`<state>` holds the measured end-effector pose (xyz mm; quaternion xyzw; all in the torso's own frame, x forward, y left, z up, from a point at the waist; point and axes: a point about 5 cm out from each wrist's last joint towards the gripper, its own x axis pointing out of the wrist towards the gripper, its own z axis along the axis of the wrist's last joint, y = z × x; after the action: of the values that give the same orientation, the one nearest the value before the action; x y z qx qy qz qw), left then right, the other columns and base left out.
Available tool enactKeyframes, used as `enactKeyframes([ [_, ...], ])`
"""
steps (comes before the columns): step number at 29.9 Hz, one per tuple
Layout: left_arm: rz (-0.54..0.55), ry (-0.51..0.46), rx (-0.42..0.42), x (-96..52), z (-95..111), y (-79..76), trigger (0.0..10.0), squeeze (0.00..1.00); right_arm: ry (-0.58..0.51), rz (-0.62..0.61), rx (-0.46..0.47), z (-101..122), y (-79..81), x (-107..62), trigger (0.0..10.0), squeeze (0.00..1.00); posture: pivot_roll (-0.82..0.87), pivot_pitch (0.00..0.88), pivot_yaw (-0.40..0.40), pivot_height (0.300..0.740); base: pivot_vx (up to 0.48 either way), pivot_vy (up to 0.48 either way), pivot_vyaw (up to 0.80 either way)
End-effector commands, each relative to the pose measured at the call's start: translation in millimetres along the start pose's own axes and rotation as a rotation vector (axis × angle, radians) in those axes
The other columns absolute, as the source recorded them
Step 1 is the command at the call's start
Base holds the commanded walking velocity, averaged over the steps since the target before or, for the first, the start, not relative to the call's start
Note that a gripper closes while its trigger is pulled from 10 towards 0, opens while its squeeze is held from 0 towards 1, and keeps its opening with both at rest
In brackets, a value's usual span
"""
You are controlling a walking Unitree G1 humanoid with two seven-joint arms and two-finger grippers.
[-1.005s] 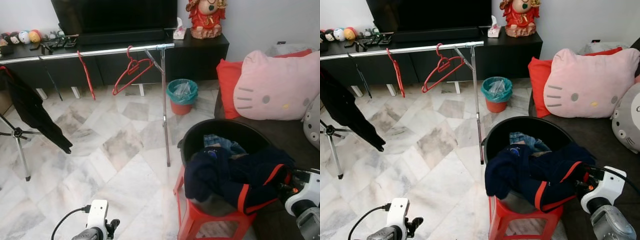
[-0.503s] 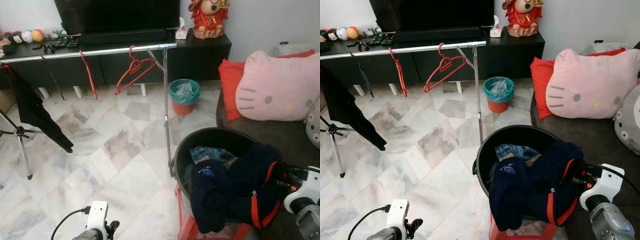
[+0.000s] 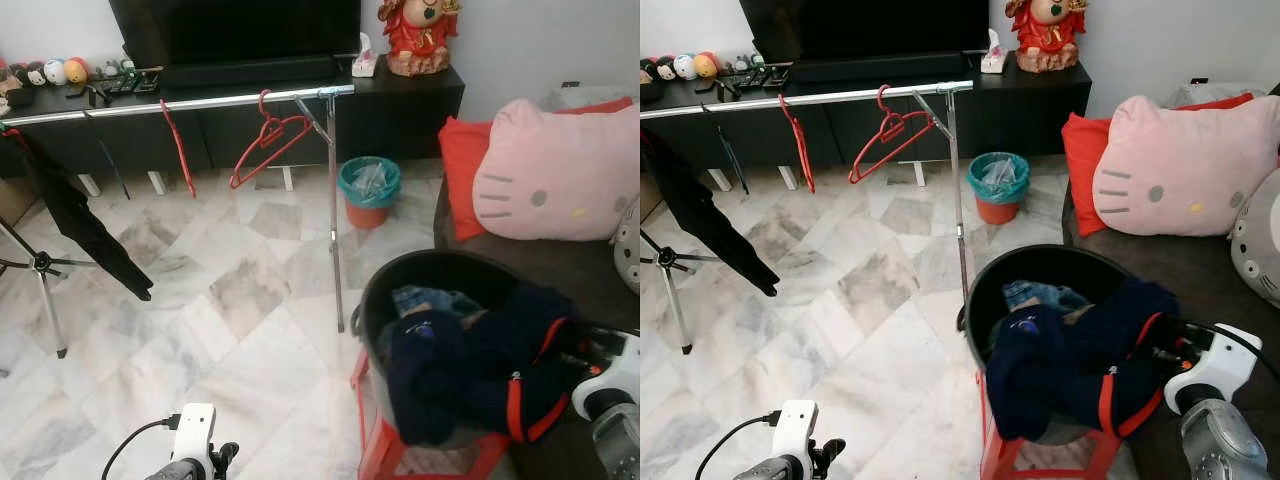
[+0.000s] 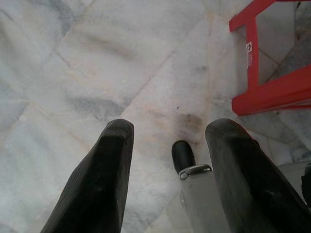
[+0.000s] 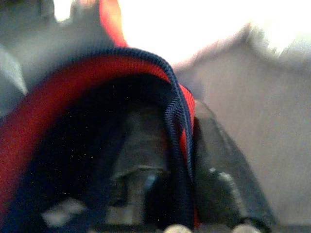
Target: Hang hanger
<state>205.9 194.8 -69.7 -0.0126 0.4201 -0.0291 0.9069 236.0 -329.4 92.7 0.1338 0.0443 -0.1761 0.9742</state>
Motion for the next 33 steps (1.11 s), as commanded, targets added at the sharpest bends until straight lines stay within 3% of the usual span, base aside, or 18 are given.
enactKeyframes([
  [1,0.016,0.004,-0.004,-1.3,-3,3.9,10.0,0.0,-0.134,-0.014,0.008,24,0.0,1.6,0.0,0.0,-0.19,0.0,0.078,0.74,0.0,0.0,0.0],
  [6,0.011,-0.003,-0.003,-0.1,0,0.5,10.0,0.0,-0.104,-0.041,0.028,13,1.8,2.0,0.0,0.0,-0.19,0.0,0.079,0.74,0.0,0.0,0.0],
  [12,0.013,-0.003,-0.001,-0.2,1,1.8,10.0,0.0,-0.099,0.027,0.049,-2,16.4,-4.0,0.0,0.0,-0.19,0.0,0.082,0.74,0.0,0.0,0.0],
  [22,0.022,0.012,0.006,-1.8,-3,6.2,10.0,0.0,-0.143,0.2,-0.093,23,41.0,0.8,0.0,0.0,-0.19,0.0,0.087,0.74,0.0,0.0,0.0],
  [23,0.021,0.013,0.007,-1.8,-4,5.7,10.0,0.0,-0.157,0.214,-0.124,26,44.7,1.3,4.3,0.0,-0.19,0.0,0.087,0.74,0.0,0.0,0.0],
  [24,0.021,0.018,0.008,-1.6,-5,4.4,10.0,0.0,-0.203,0.254,-0.163,37,56.3,2.6,10.0,0.0,-0.19,0.0,0.087,0.74,0.0,0.0,0.0],
  [33,0.025,0.026,0.004,-1.6,-6,3.7,10.0,0.0,-0.315,0.28,-0.172,65,81.2,4.0,10.0,0.0,-0.19,0.0,0.089,0.74,0.0,0.0,0.0],
])
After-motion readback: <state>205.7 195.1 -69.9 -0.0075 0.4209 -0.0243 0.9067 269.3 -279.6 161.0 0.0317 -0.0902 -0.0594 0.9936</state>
